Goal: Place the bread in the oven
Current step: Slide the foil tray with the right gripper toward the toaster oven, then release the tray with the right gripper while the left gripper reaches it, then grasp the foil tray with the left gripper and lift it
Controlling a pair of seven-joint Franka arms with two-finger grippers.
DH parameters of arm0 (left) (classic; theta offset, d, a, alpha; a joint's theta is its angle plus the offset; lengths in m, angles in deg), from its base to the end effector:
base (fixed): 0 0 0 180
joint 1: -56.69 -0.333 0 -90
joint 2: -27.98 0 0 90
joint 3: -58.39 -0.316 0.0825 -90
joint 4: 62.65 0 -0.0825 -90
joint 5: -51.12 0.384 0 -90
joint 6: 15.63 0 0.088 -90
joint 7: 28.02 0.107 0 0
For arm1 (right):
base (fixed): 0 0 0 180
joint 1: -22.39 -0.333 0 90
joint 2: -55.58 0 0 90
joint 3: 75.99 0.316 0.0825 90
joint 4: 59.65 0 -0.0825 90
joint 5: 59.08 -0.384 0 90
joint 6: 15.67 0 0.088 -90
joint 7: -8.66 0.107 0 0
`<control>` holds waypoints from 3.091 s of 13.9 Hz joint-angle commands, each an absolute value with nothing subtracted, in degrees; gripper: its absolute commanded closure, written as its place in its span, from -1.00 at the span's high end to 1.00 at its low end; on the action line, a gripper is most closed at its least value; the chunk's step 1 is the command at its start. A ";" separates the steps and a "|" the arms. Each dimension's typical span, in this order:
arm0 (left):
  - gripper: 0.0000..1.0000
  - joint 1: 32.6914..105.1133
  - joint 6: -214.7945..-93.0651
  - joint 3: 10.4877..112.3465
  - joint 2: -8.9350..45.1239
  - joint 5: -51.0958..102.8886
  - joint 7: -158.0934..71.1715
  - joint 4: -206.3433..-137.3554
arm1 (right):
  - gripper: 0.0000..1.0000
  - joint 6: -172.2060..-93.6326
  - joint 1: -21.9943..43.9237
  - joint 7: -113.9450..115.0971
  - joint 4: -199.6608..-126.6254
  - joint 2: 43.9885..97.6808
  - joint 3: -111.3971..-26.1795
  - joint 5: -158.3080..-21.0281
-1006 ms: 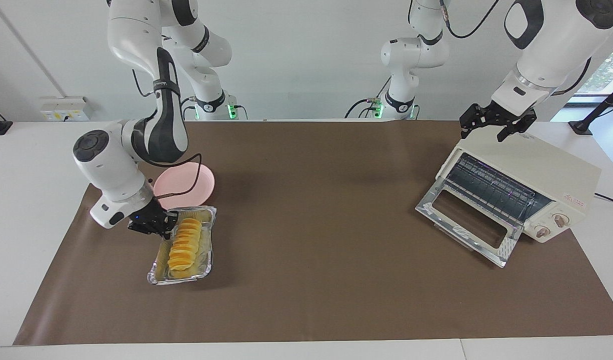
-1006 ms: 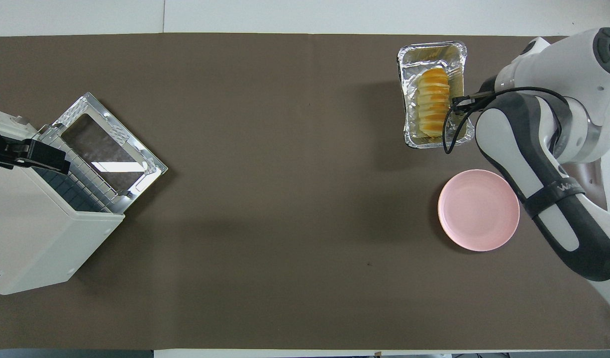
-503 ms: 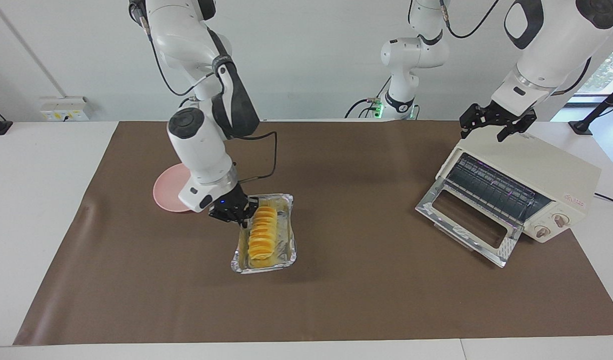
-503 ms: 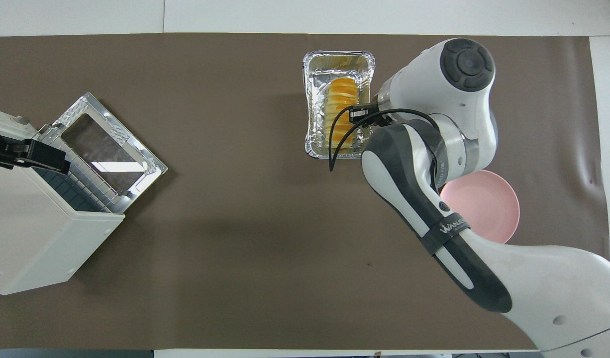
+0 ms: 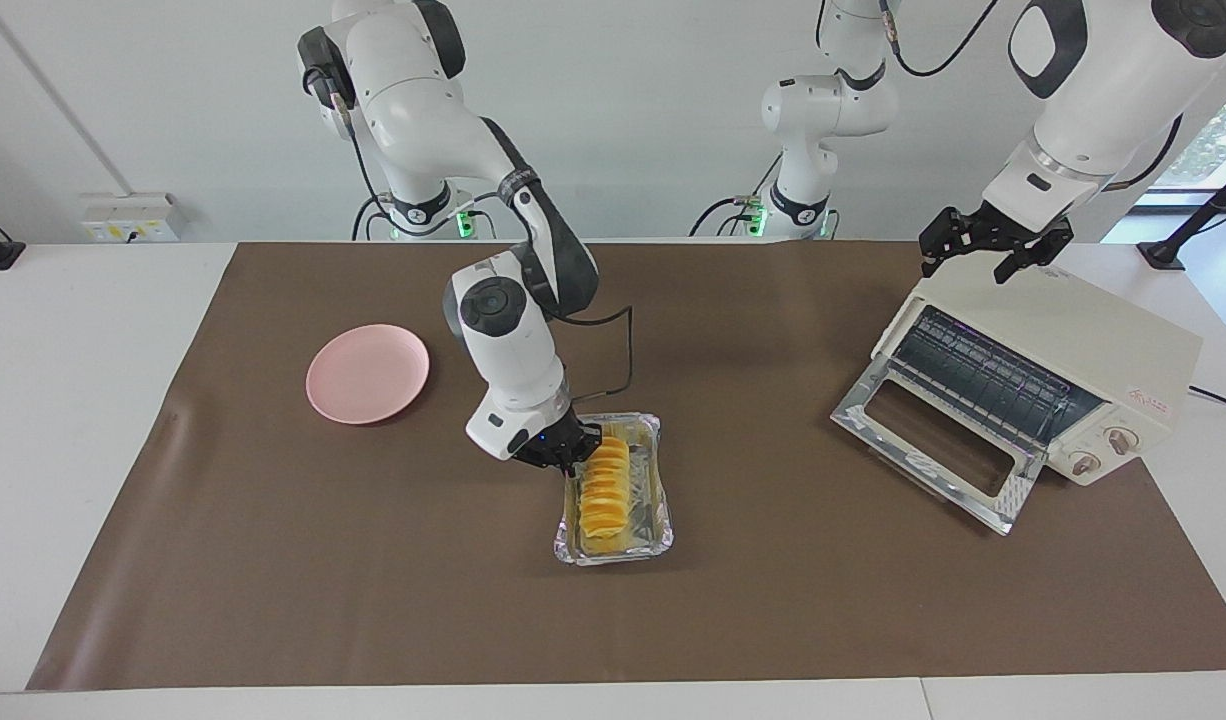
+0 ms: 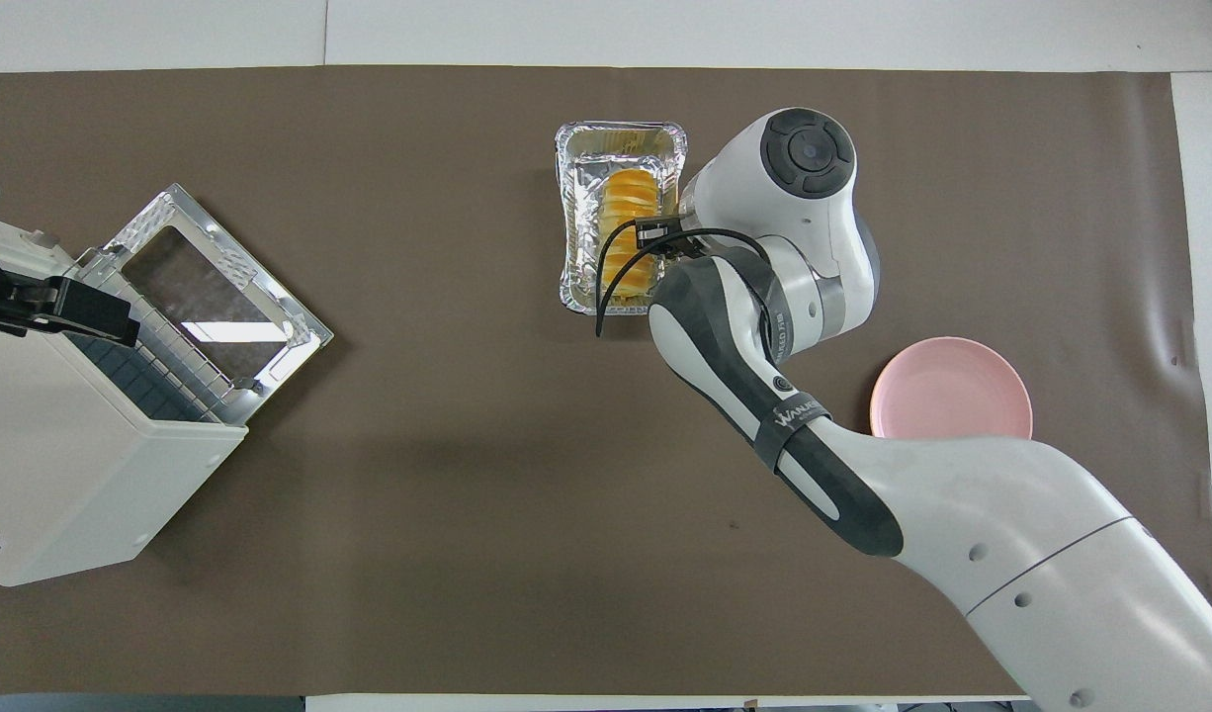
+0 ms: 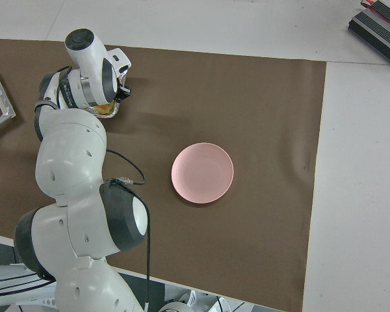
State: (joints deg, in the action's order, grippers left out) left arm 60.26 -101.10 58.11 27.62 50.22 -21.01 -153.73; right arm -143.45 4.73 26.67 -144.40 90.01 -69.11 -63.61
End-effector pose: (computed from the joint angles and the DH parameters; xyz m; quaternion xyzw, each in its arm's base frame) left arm 0.5458 -0.0332 0.6057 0.9946 -0.0898 -0.0518 0.0095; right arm 0.6651 0.2890 0.3418 -0.9946 -0.0220 -0.0474 0.0892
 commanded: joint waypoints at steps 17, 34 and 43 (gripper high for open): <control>1.00 63.78 -107.91 59.44 28.51 50.77 -28.97 -156.08 | 1.00 -123.19 10.16 23.72 -135.50 81.09 -68.61 -58.55; 1.00 90.70 -137.24 59.35 1.00 49.78 -83.48 -143.88 | 1.00 -108.20 33.72 10.42 -153.68 58.40 -68.96 -57.50; 1.00 95.34 -123.39 58.65 -24.82 52.87 -78.21 -111.45 | 1.00 -110.15 34.87 10.86 -153.26 58.75 -68.87 -57.94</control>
